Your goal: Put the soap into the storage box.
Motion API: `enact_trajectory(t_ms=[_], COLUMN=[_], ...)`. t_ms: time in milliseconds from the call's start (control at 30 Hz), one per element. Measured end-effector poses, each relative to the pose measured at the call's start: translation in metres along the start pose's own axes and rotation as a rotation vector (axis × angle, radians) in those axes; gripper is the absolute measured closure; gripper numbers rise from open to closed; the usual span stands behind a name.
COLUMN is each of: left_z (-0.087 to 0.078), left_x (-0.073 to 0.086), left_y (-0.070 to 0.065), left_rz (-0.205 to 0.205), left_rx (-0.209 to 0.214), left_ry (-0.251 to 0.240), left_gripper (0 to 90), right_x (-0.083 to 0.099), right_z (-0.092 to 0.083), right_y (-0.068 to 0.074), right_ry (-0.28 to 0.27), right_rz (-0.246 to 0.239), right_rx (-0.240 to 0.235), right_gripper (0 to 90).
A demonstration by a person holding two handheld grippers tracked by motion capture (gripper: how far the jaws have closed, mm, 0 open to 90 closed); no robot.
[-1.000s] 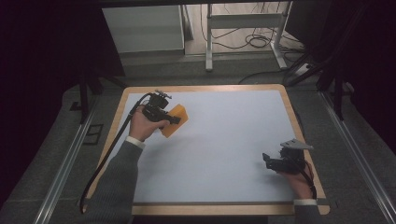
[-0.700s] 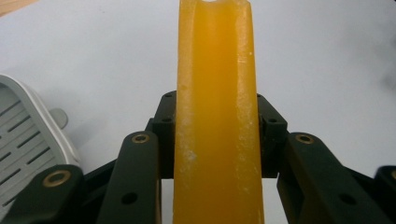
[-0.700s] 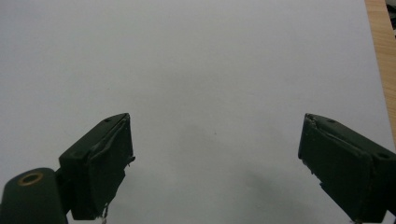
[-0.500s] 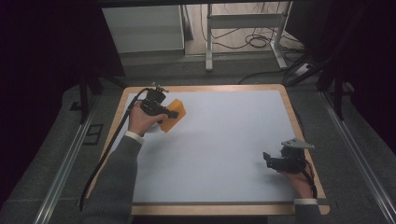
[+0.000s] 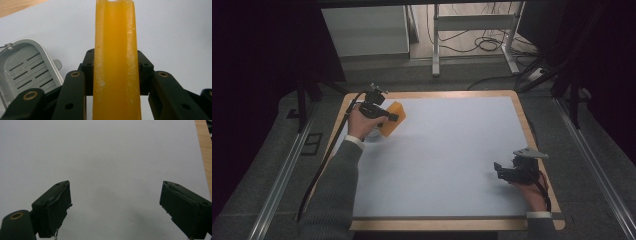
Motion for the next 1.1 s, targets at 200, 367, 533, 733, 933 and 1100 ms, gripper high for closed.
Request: enact_trajectory(t_ms=[200, 367, 533, 733, 933, 1100], left_z=[0.001, -0.001, -0.004, -0.006, -0.006, -0.006], left_x=[-0.002, -0.002, -0.003, -0.004, -0.005, -0.005], left_y=[0.009, 0.016, 0.026, 0.036, 0.048, 0.057], left_rz=[-0.035, -0.051, -0.073, -0.103, -0.131, -0.151], left_rx=[0.004, -0.006, -0.020, -0.038, -0.051, -0.063], left_ry=[0.000, -0.006, -0.012, -0.020, -0.020, -0.022], left_gripper=[61.2, 61.3, 61.2, 61.2, 61.2, 61.2], right_x=[-0.001, 0.000, 0.001, 0.000, 0.000, 0.000], right_z=[-0.001, -0.001, -0.001, -0.002, -0.002, -0.003], right_y=[-0.001, -0.002, -0.003, -0.003, -0.004, -0.005], right_ry=[-0.002, -0.001, 0.003, -0.001, 0.001, 0.000], right_rz=[0.003, 0.009, 0.008, 0.005, 0.006, 0.008], right_rx=[0.002, 0.005, 0.009, 0.016, 0.019, 0.020], right_gripper=[10.3, 10.3, 10.3, 10.3, 10.3, 10.3])
Point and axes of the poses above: each handheld gripper's, and its own axes: z roughly forward along the jaws, x roughly out of its underside, y roughly to its left, the point moved 10 cm from there along z, roughly forward along the jaws, and after that the axes turned 5 degrees about z, right-handed, at the moved point
